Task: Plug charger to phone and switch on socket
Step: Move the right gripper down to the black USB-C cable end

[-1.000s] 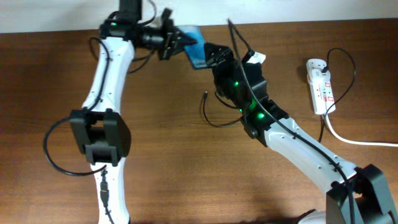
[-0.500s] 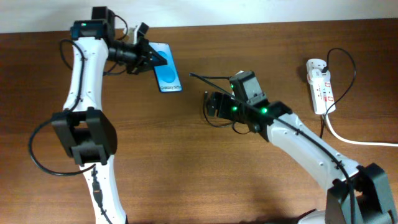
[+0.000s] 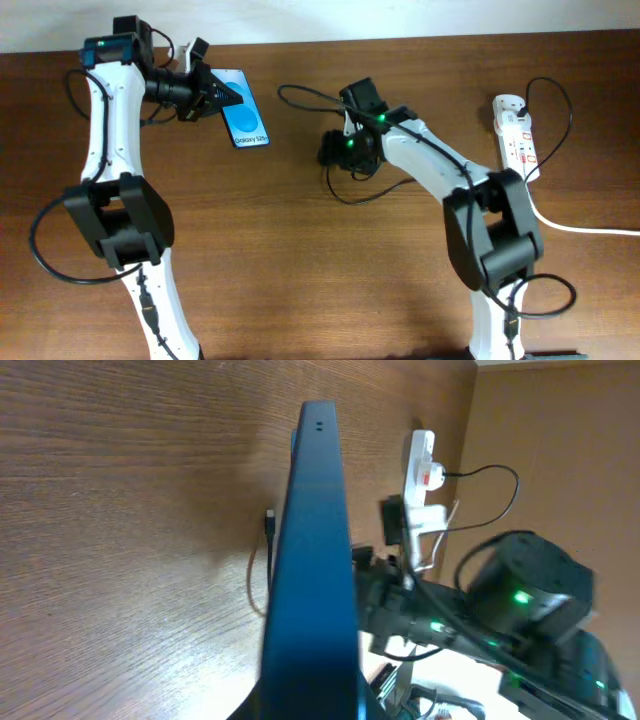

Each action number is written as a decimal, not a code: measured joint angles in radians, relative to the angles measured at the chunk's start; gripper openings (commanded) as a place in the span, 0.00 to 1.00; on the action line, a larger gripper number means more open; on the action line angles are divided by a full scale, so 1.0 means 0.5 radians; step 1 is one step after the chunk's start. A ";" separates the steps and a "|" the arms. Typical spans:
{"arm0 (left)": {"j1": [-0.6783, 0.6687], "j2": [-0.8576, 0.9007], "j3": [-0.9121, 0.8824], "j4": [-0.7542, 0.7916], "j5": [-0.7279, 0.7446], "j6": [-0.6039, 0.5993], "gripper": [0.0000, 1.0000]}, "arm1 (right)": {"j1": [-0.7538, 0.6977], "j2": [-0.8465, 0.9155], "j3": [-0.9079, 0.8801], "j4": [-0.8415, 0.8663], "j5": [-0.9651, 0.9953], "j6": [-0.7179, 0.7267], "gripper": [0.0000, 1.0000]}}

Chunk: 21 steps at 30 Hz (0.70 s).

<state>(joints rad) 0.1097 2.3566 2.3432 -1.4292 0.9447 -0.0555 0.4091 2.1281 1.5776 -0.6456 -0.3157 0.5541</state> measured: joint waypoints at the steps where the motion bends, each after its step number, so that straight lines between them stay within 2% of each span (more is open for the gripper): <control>1: -0.003 0.000 0.000 -0.001 -0.001 0.001 0.00 | 0.000 0.015 0.000 0.015 -0.001 0.002 0.47; 3: -0.008 0.000 0.000 -0.002 0.000 0.005 0.00 | 0.000 0.018 0.000 0.089 0.007 0.020 0.36; 6: -0.012 0.000 0.000 -0.006 -0.001 0.007 0.00 | 0.001 0.018 0.000 0.160 0.018 0.034 0.30; 21: -0.014 0.000 0.000 -0.011 0.000 0.007 0.00 | 0.021 0.175 0.004 0.225 0.073 0.204 0.25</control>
<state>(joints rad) 0.1028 2.3566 2.3432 -1.4345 0.9447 -0.0521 0.4198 2.2158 1.5795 -0.5331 -0.2790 0.6563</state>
